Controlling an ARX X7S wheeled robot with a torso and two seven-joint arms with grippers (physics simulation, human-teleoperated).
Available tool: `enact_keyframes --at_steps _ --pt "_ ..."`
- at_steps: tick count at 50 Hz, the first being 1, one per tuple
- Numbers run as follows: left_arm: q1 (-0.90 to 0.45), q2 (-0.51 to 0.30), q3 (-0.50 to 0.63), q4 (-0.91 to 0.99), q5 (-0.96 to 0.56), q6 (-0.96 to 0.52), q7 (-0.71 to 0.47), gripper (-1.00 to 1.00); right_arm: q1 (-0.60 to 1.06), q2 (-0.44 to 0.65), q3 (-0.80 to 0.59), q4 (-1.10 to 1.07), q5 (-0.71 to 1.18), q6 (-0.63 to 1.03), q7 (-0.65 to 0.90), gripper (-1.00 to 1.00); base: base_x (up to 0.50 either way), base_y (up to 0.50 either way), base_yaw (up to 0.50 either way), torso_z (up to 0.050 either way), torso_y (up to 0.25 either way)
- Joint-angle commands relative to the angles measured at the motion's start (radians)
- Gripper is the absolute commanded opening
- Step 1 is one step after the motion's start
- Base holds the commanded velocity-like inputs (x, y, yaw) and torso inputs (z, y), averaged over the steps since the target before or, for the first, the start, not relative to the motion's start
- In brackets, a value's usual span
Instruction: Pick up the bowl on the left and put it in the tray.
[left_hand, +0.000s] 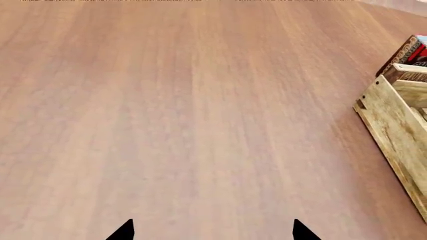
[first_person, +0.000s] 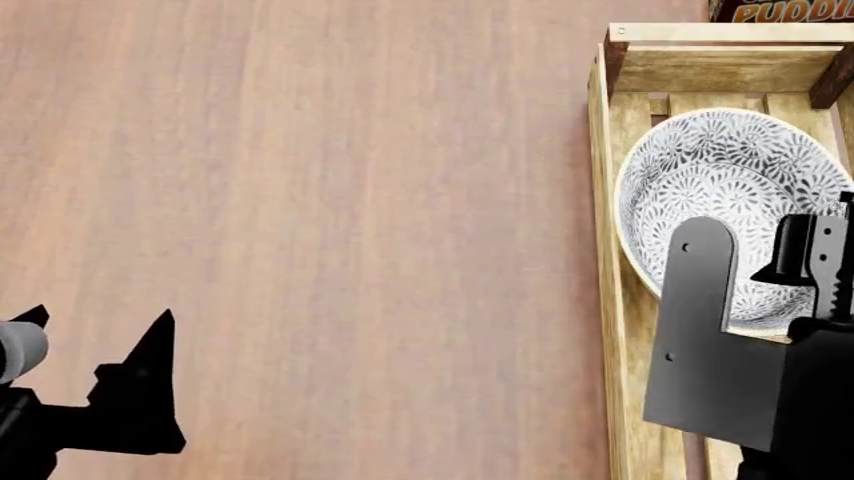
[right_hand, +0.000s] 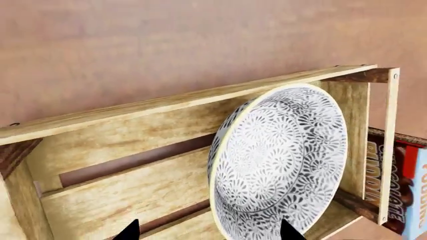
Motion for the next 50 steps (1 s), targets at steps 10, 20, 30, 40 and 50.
enact_keyframes --at_steps 10,20,30,40,50 --pt "0.000 -0.017 -0.064 0.078 -0.105 -0.043 -0.058 1.00 -0.008 0.274 0.209 -0.424 0.258 -0.023 0.263 1.00 0.00 0.00 0.00 0.000 0.000" --pt "0.029 -0.038 -0.104 0.144 -0.134 -0.022 -0.060 1.00 -0.277 0.375 -0.049 -0.436 0.269 -0.310 1.052 1.00 0.00 0.00 0.00 0.000 0.000" --pt "0.186 -0.025 -0.133 0.126 0.039 0.188 0.063 1.00 -0.505 0.304 -0.259 -0.310 0.447 -0.934 1.847 1.00 0.00 0.00 0.00 0.000 0.000" --pt "0.483 0.057 -0.097 -0.083 0.283 0.650 0.384 1.00 -0.826 -0.068 -0.354 0.325 0.348 -1.869 2.017 1.00 0.00 0.00 0.00 0.000 0.000" --pt "0.642 0.115 -0.092 -0.283 0.272 0.884 0.591 1.00 -1.472 -0.448 0.269 0.540 0.849 -2.023 1.015 1.00 0.00 0.00 0.00 0.000 0.000"
